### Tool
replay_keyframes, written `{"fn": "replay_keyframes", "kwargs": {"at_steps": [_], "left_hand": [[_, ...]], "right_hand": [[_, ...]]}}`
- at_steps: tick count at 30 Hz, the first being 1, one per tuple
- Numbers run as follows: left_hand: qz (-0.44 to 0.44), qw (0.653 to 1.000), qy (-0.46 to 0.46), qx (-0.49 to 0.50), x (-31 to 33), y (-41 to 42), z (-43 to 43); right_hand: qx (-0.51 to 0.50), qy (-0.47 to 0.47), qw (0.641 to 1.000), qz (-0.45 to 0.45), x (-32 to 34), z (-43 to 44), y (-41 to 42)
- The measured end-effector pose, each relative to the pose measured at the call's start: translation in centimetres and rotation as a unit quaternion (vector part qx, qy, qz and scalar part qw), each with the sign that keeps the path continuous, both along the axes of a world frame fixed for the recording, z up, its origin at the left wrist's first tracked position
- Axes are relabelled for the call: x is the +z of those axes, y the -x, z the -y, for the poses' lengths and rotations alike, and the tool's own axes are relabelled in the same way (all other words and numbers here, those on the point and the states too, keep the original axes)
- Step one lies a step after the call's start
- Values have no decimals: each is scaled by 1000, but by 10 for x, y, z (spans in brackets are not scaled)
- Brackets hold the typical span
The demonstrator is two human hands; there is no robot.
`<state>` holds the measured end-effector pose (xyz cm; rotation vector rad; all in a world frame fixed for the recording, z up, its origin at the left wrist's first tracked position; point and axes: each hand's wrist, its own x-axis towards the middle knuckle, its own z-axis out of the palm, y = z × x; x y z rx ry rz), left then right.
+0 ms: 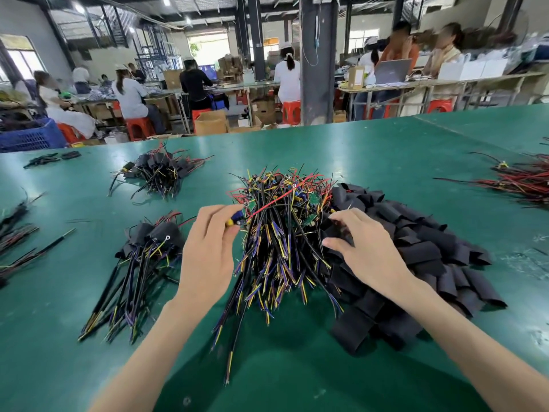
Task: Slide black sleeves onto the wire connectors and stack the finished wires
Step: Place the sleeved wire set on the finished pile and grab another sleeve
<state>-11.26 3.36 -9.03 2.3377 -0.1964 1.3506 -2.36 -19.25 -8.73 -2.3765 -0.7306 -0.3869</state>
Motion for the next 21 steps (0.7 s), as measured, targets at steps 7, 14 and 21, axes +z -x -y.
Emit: {"fn": "replay_keyframes", "kwargs": {"at_steps": [7, 14, 21], "left_hand": [[-25, 1000, -4, -10, -5, 3, 9], [-83, 996, -17, -23, -8, 3, 7], [-104, 993, -34, -31, -9, 2, 5]], "right_hand": [[15, -22, 1000, 14, -2, -1, 2], [11, -50, 998, 26, -1, 0, -3], [-5, -92, 994, 57, -1, 5, -10]]}}
